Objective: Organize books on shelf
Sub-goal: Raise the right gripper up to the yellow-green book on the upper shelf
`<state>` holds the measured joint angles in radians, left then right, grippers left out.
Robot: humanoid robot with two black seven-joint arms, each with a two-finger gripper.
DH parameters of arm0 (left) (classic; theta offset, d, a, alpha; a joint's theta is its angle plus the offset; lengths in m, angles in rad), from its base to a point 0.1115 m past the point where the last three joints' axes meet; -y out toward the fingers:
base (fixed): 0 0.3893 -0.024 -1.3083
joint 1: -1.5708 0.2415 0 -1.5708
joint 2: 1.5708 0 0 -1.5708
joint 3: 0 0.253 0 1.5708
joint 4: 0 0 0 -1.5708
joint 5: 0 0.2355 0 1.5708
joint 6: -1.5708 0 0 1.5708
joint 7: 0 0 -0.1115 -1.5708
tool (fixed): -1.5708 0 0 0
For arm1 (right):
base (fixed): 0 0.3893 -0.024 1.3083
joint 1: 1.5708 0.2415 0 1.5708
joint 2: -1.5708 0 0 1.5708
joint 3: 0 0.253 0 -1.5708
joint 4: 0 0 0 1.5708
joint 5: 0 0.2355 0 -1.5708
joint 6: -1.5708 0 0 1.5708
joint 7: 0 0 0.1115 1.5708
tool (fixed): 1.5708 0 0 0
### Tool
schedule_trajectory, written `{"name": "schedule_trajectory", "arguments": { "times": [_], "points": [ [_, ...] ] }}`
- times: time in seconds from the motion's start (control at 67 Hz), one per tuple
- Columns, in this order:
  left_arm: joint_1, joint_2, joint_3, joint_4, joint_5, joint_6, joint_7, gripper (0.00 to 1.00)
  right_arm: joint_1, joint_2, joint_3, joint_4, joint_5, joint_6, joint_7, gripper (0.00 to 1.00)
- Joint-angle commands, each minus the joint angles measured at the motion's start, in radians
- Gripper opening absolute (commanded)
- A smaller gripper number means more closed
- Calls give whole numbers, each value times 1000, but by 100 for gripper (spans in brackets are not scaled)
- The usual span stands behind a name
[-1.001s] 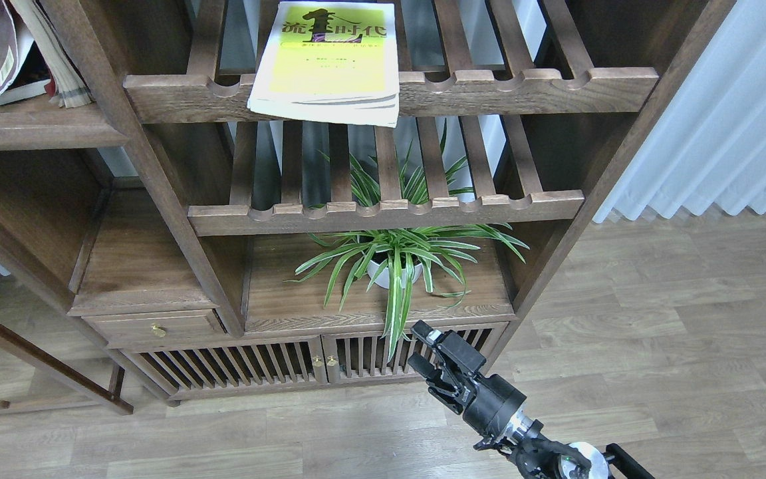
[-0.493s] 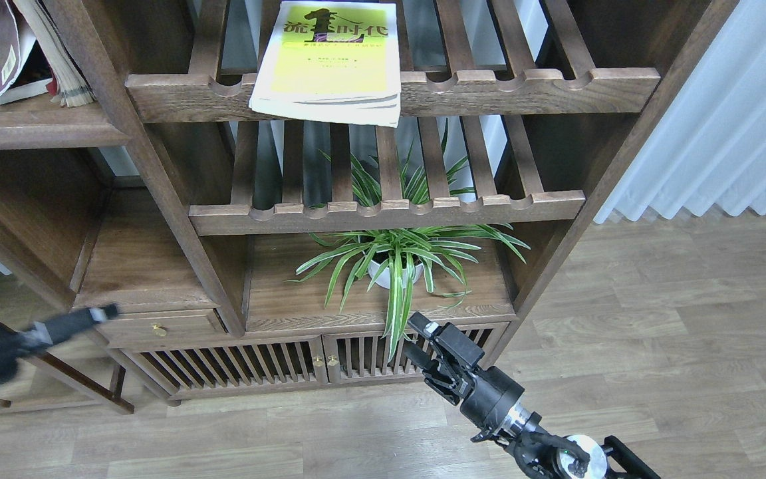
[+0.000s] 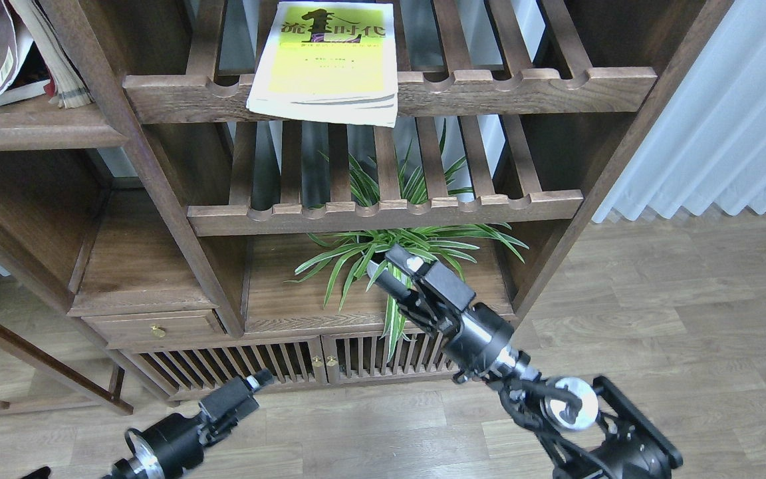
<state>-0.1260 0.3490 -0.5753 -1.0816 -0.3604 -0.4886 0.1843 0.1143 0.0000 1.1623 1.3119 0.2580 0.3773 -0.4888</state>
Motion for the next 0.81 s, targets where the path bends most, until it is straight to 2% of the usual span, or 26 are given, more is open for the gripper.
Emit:
{"name": "schedule_trajectory", "arguments": {
  "times": [0.0,0.164,0.388,0.792],
  "points": [
    [14,-2,5,3,5,0,3,99,41,0,0,18,-23,-38,0,99],
    [34,-2,9,9,11,0,3,99,177,0,0,24,-43,-159,18,99],
    [49,1,8,11,21,0,3,99,329,0,0,29,-43,-244,50,99],
    [58,7,9,12,20,0,3,99,404,0,0,30,-117,-359,56,99]
  ]
}}
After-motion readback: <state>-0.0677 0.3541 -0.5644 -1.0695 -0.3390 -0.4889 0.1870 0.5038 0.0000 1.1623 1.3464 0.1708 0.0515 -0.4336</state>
